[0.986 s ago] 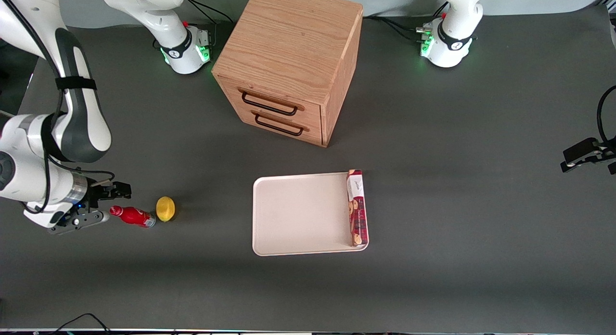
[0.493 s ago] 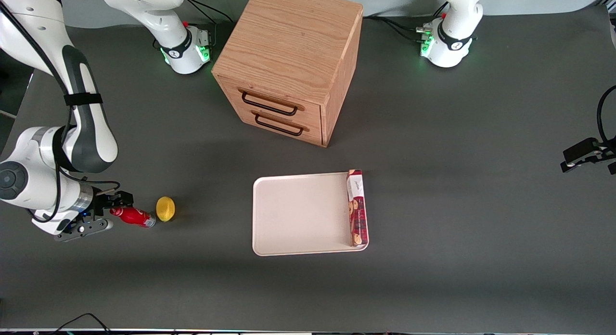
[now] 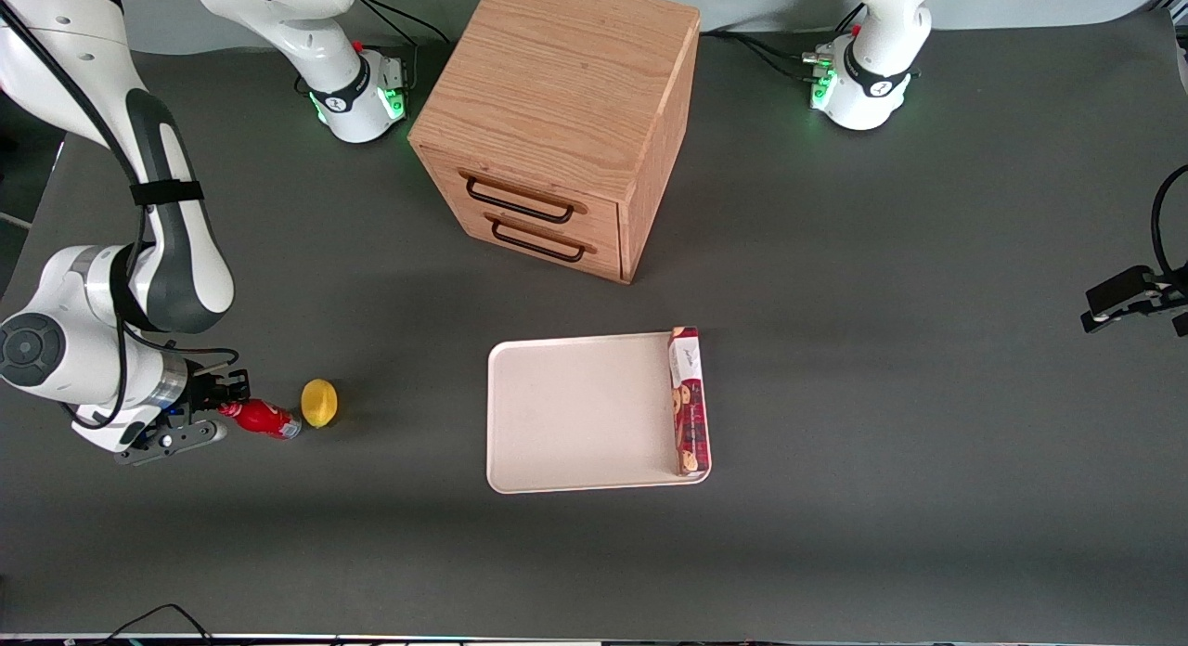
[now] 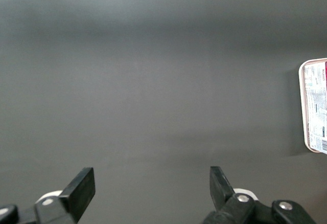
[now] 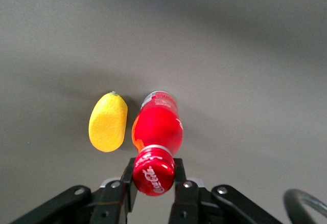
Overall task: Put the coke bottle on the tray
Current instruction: 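Close the right gripper around the red bottle's body, then lift the bottle and carry it over the white tray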
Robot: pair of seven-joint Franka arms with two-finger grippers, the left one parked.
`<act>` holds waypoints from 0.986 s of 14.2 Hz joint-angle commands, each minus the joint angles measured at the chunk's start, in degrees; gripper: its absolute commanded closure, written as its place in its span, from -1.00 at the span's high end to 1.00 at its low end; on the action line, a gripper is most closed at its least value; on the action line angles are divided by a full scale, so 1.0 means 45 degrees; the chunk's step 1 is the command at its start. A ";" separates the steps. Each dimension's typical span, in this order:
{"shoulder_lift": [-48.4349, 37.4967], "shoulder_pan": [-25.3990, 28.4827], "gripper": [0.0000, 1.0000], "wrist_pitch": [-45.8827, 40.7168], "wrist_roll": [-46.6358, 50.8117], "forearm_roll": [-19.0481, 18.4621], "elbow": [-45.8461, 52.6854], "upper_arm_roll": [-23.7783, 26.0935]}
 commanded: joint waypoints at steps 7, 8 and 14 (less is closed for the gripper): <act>-0.1720 0.0658 -0.93 -0.7878 0.0648 -0.0012 0.5018 0.1436; -0.1680 0.0814 -0.93 -0.8583 0.1756 -0.0012 0.5607 0.1808; 0.0171 0.1245 -1.00 -0.8243 1.1110 -0.0109 0.6531 0.5870</act>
